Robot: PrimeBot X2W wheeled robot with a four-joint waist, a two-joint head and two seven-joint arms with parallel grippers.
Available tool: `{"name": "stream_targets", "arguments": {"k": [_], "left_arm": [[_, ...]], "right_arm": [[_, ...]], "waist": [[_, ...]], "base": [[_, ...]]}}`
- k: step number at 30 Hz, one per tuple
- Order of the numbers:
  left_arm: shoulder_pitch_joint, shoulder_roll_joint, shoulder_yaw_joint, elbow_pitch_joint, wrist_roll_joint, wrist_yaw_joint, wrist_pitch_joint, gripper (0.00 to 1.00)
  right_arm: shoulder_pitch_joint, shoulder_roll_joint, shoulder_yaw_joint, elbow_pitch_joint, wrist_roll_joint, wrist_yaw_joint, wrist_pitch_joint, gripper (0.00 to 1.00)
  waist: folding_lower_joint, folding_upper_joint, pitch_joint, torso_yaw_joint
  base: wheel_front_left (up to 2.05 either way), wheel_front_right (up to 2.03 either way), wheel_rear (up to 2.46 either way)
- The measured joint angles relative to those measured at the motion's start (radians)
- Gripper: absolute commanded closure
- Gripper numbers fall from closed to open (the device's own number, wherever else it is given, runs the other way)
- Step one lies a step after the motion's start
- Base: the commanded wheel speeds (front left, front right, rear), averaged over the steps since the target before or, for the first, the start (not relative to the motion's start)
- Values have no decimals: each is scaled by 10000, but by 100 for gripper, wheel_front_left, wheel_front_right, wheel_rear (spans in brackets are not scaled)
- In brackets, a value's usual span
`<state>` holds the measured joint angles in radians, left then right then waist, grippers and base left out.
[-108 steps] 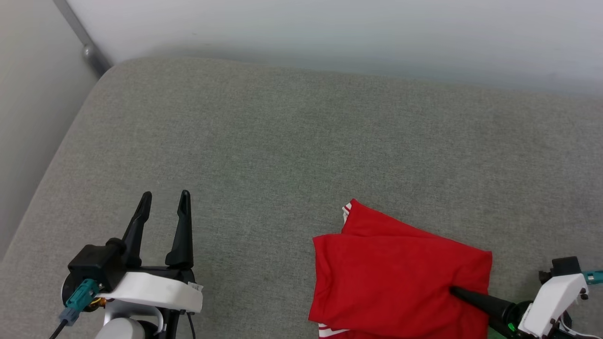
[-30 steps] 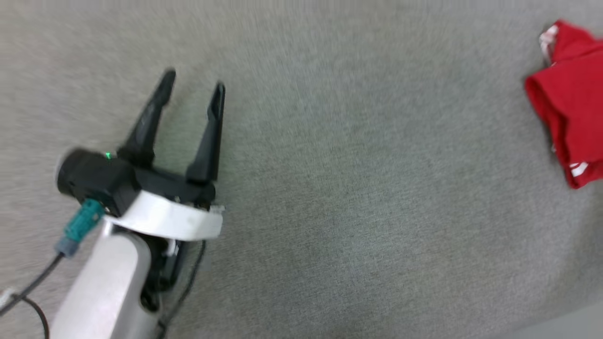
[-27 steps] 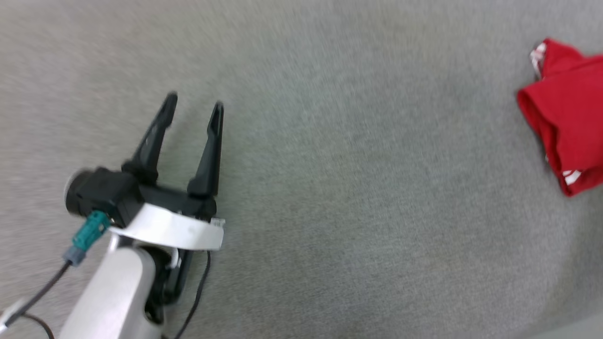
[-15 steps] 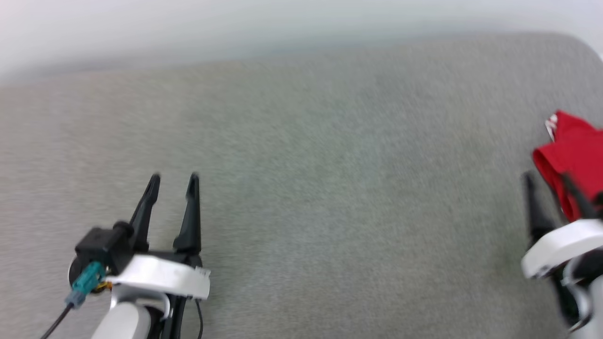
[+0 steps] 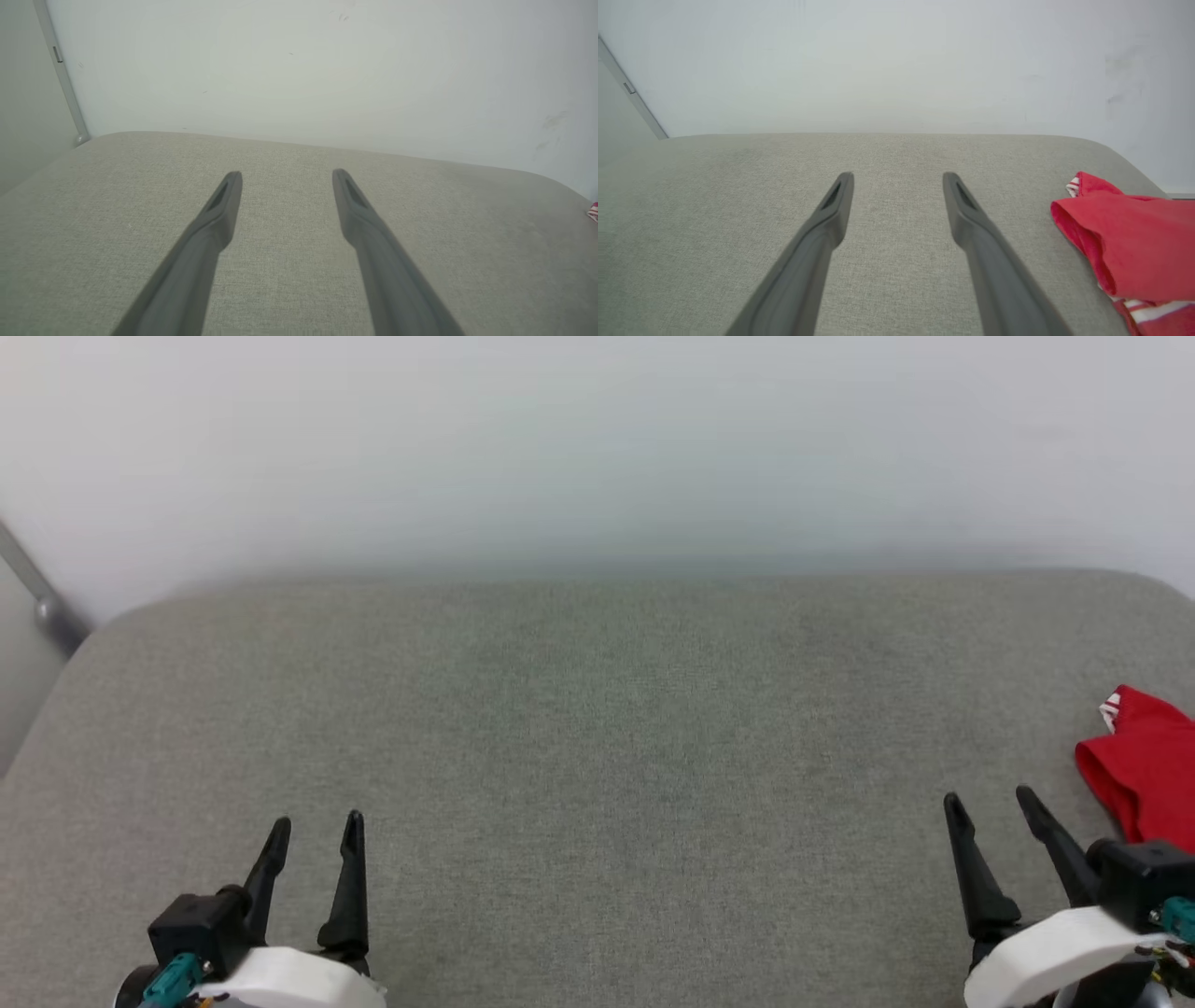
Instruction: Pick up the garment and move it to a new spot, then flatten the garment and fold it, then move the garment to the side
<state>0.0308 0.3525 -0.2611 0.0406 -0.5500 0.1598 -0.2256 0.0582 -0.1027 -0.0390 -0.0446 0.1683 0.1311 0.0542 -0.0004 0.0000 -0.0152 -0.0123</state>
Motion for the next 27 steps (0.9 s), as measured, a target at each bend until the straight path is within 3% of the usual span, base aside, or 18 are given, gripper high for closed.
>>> {"name": "stream_targets", "arguments": {"k": [9, 27], "left_arm": [[444, 12, -128, 211, -48, 77, 21, 0], [380, 19, -119, 460, -92, 13, -81, 0]], "right_arm": [[741, 136, 161, -1124, -109, 0, 600, 0], [860, 257, 48, -1264, -86, 0, 571, 0]], "waist": [[1, 0, -453, -77], [3, 0, -447, -23]], "base": [[0, 0, 0], [0, 0, 0]]}}
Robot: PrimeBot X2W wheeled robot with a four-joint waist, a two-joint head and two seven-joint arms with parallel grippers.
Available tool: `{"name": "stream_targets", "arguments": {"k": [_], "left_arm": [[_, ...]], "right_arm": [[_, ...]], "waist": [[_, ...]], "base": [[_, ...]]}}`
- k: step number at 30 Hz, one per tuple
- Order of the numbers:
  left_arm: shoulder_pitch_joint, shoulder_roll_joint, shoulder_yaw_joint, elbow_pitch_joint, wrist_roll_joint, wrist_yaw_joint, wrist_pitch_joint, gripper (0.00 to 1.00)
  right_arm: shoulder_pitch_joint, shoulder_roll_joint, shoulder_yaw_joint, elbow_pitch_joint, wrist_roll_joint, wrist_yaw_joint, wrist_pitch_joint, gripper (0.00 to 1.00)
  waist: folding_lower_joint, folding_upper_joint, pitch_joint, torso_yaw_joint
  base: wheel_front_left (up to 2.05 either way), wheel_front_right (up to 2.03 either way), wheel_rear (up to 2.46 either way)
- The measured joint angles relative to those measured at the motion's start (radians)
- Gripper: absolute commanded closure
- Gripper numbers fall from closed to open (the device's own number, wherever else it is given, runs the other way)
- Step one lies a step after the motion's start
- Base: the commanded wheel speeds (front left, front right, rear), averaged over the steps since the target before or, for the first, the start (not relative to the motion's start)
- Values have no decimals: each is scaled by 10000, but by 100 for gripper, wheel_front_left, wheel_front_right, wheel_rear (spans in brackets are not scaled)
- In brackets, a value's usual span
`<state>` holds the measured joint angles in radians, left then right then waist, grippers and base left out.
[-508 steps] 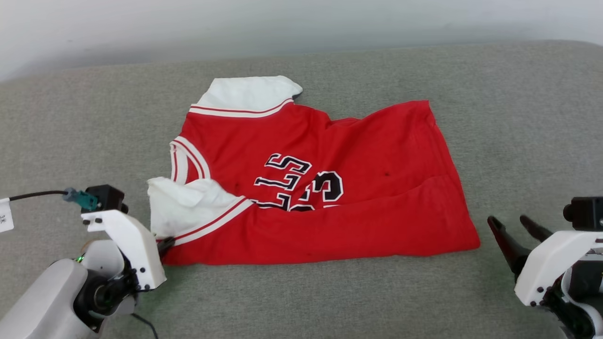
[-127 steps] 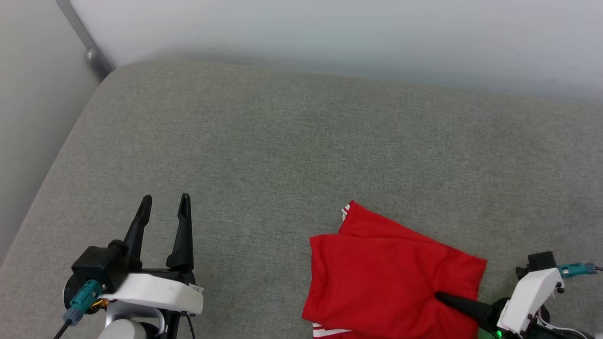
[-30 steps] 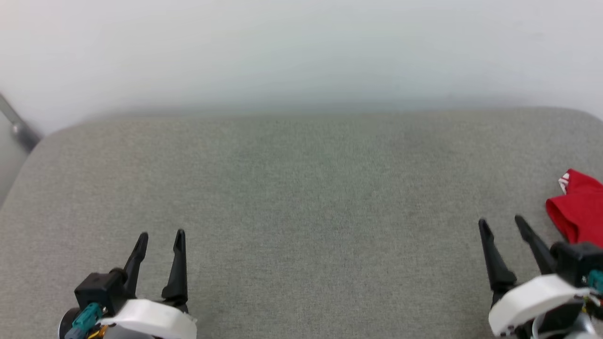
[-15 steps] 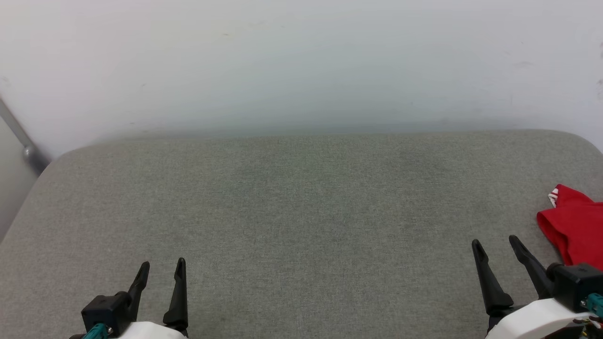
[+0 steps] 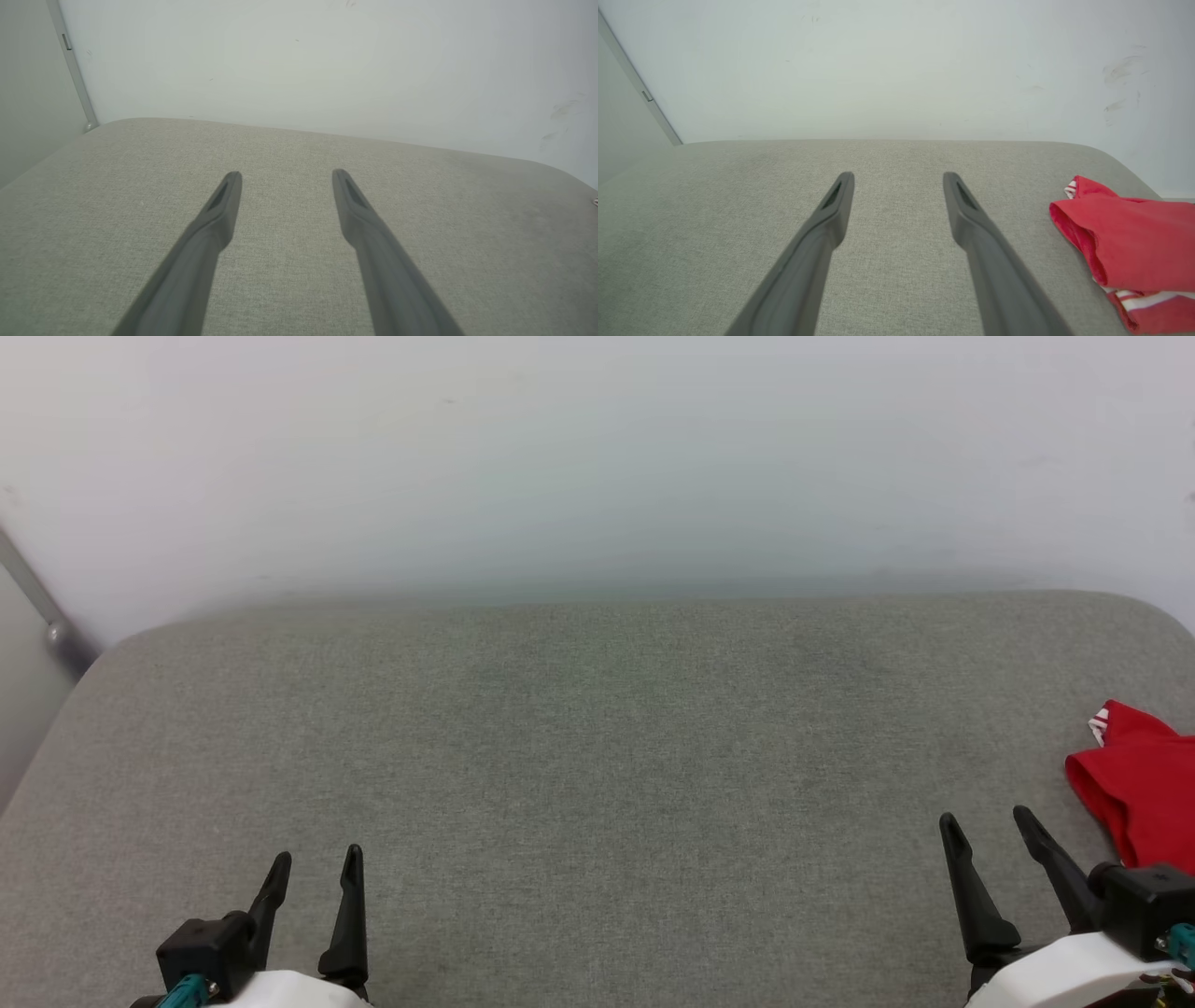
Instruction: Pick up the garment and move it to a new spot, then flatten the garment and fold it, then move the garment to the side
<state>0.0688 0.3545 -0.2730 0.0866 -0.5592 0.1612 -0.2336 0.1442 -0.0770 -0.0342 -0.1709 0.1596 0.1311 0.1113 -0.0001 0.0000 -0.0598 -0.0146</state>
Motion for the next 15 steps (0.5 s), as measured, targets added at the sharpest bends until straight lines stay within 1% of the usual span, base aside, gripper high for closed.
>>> {"name": "stream_targets", "arguments": {"k": [1, 2, 4, 6, 8, 15], "left_arm": [[-17, 6, 4, 0, 0, 0, 0, 0], [-28, 13, 4, 0, 0, 0, 0, 100], [9, -25, -19, 79, 6, 0, 17, 100], [212, -222, -119, 334, -8, -2, 42, 100], [259, -276, -113, 370, -96, -29, 88, 100], [221, -516, 219, 477, -1124, -295, 387, 100]], "right_arm": [[0, 4, -2, 0, -12, 0, -8, 0], [0, 8, -6, 2, -13, 0, -15, 100], [7, 13, 0, 105, -23, 0, -8, 100], [76, 21, 25, 401, -10, 0, 25, 100], [97, 25, 25, 474, 98, 0, 25, 100], [42, 36, -19, 826, 1498, 0, 23, 100]], "waist": [[1, 0, 3, 3], [0, 0, 9, 4], [0, 0, 16, 4], [1, 0, 20, 5], [1, 0, 25, 6], [1, 0, 60, 13]], "base": [[0, 0, 0], [0, 0, 0], [0, 0, 0], [0, 0, 0], [0, 0, 0], [0, 0, 0]]}}
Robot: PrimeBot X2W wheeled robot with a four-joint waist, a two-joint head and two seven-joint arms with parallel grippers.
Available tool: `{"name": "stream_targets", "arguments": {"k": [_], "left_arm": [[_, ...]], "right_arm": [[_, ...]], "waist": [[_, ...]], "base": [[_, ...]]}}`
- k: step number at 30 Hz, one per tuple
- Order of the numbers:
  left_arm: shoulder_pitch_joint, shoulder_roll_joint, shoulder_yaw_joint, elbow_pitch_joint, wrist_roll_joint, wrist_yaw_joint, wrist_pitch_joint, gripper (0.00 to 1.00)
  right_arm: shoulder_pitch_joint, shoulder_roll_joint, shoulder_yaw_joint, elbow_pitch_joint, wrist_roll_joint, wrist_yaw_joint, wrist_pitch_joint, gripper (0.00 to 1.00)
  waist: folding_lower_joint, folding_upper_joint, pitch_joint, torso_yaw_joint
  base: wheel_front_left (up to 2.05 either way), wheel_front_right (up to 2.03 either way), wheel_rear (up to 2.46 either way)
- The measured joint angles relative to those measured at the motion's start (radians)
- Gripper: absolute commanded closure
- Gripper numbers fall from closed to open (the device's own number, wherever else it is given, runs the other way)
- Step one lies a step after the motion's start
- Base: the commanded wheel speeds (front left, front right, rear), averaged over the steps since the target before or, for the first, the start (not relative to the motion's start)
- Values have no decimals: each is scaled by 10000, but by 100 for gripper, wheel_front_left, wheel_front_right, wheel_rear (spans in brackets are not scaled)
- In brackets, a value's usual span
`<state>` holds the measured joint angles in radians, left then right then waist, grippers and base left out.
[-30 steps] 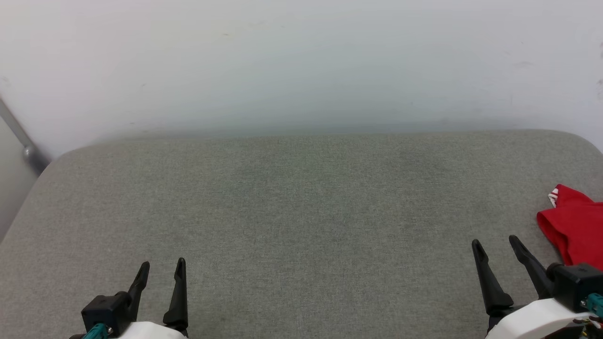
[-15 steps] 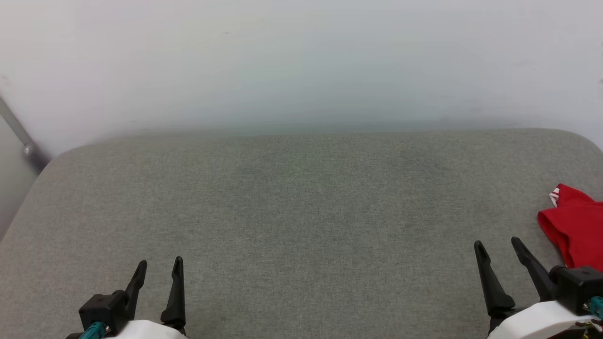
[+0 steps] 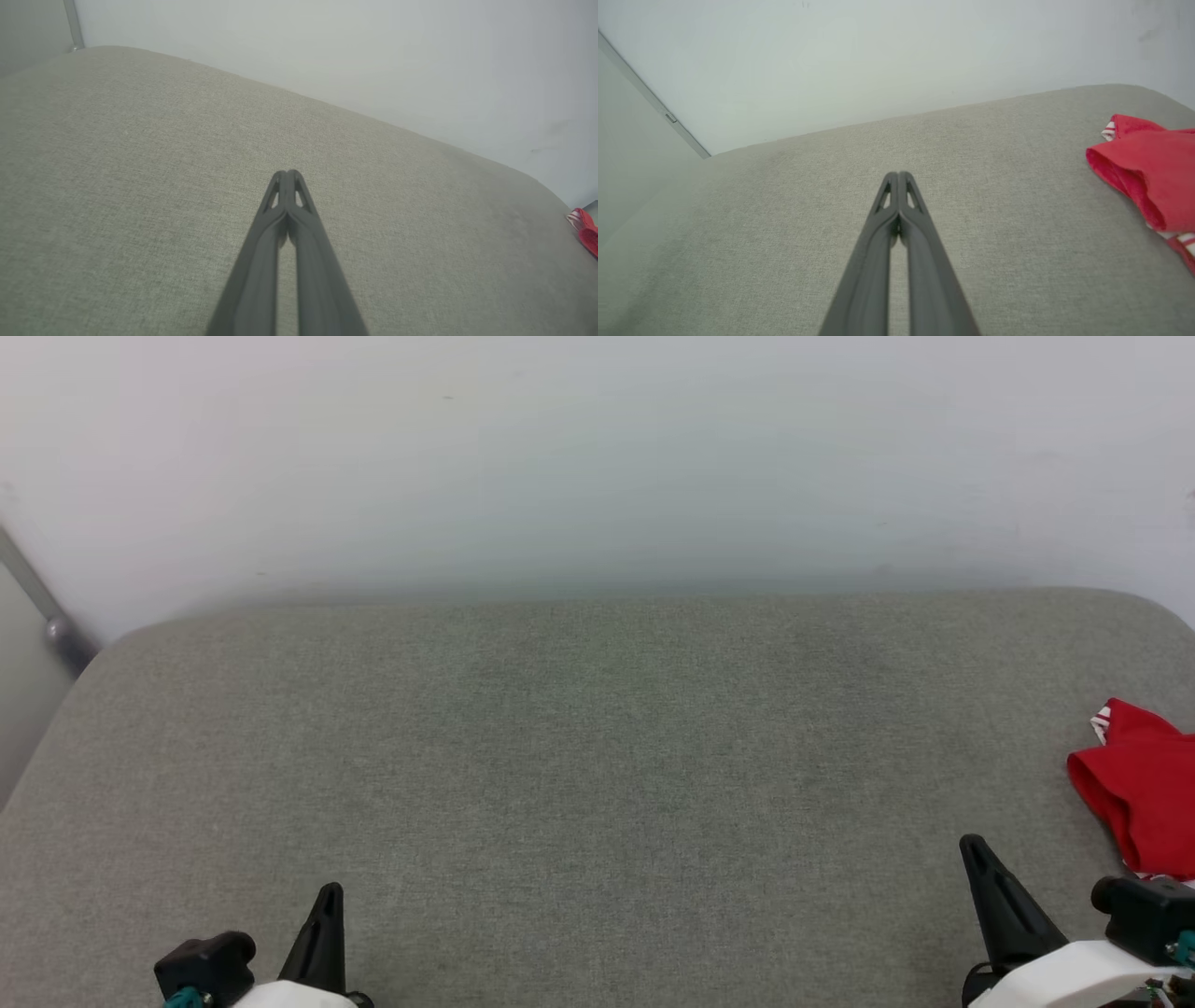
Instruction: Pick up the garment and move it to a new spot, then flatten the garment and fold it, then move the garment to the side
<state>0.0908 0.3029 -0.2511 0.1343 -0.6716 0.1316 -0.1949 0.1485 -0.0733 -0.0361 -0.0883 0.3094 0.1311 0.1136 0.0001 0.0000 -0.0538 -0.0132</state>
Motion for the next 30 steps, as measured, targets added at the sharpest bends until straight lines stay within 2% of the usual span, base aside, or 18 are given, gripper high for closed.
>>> {"name": "stream_targets", "arguments": {"k": [14, 30], "left_arm": [[-403, -504, 732, 297, -2010, -535, 617, 100], [-760, -913, 1335, 464, -3616, -970, 1133, 100]], "right_arm": [[-493, 19, -134, 709, 2796, 0, -6, 100], [-932, 50, -247, 1267, 4976, -2, -29, 100]], "waist": [[0, 0, 76, 18], [0, 0, 149, 35]], "base": [[0, 0, 0], [0, 0, 0]]}}
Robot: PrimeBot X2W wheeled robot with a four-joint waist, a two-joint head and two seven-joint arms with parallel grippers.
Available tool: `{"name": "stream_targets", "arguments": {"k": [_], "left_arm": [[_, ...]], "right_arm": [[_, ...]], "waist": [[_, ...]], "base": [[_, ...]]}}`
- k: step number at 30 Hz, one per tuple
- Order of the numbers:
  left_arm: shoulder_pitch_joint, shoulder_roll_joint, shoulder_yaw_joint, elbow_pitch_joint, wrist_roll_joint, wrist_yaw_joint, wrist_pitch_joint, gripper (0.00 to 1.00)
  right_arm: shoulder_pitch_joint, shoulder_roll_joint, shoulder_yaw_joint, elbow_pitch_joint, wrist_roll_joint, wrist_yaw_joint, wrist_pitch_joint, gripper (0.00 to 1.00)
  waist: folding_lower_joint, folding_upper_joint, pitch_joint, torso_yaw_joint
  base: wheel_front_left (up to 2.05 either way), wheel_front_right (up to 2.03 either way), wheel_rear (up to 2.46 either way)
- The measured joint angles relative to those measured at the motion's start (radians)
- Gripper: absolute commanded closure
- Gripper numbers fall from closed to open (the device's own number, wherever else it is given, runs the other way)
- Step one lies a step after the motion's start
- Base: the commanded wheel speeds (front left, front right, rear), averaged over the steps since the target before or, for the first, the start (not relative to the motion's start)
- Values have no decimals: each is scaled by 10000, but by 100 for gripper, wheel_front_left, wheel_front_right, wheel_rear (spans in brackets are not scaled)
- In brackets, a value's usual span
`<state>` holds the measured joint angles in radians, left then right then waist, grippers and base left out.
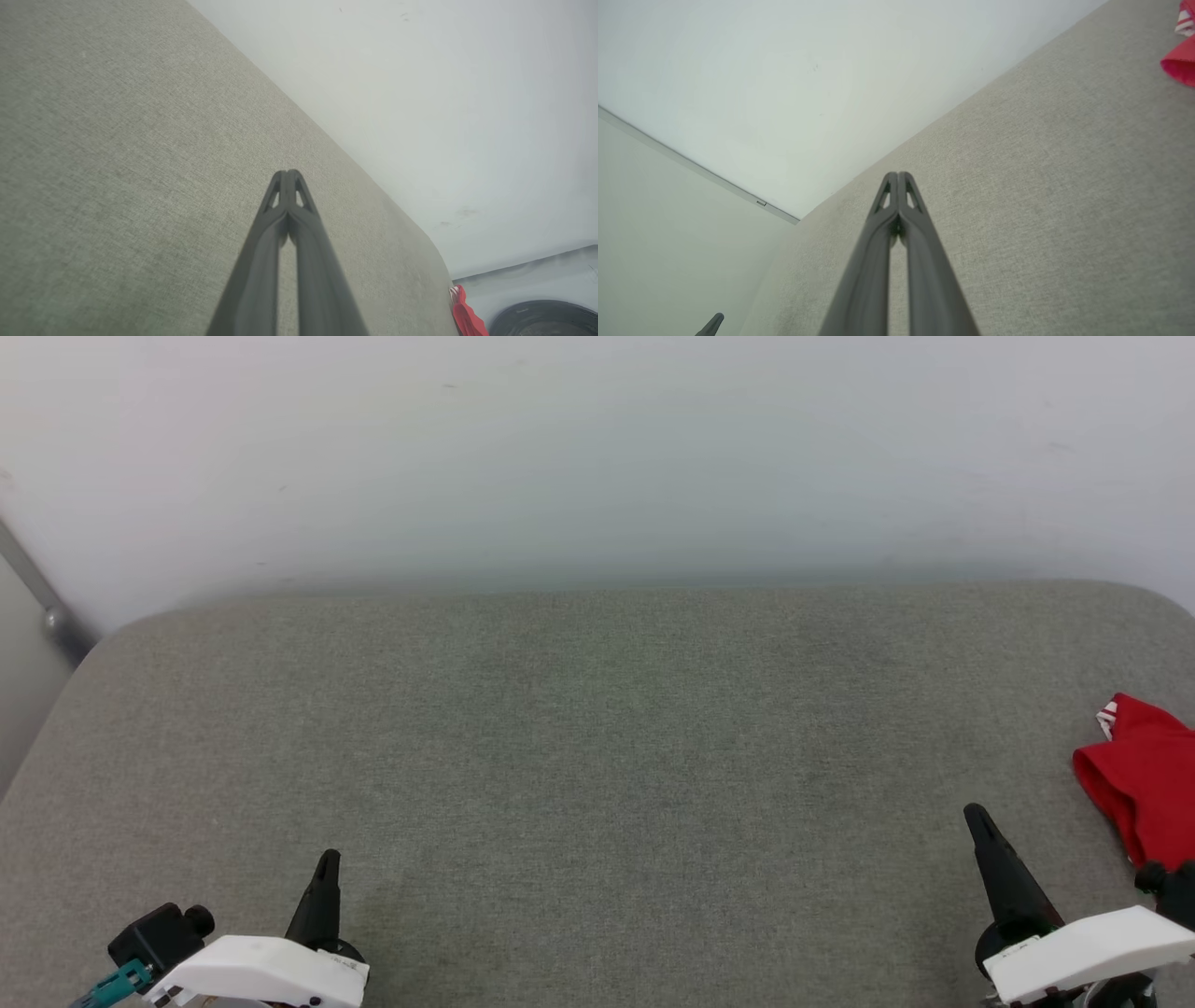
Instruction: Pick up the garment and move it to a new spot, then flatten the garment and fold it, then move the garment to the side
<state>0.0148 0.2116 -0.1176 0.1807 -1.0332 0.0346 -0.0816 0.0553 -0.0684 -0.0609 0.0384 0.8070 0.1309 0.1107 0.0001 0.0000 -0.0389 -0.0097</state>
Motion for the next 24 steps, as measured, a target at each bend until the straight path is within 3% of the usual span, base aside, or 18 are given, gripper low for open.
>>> {"name": "stream_targets", "arguments": {"k": [24], "left_arm": [[-407, -583, 828, 222, -2134, -610, 702, 100]], "right_arm": [[-570, 44, -174, 761, 2968, 0, -2, 100]], "waist": [[0, 0, 121, 28]], "base": [[0, 0, 0]]}}
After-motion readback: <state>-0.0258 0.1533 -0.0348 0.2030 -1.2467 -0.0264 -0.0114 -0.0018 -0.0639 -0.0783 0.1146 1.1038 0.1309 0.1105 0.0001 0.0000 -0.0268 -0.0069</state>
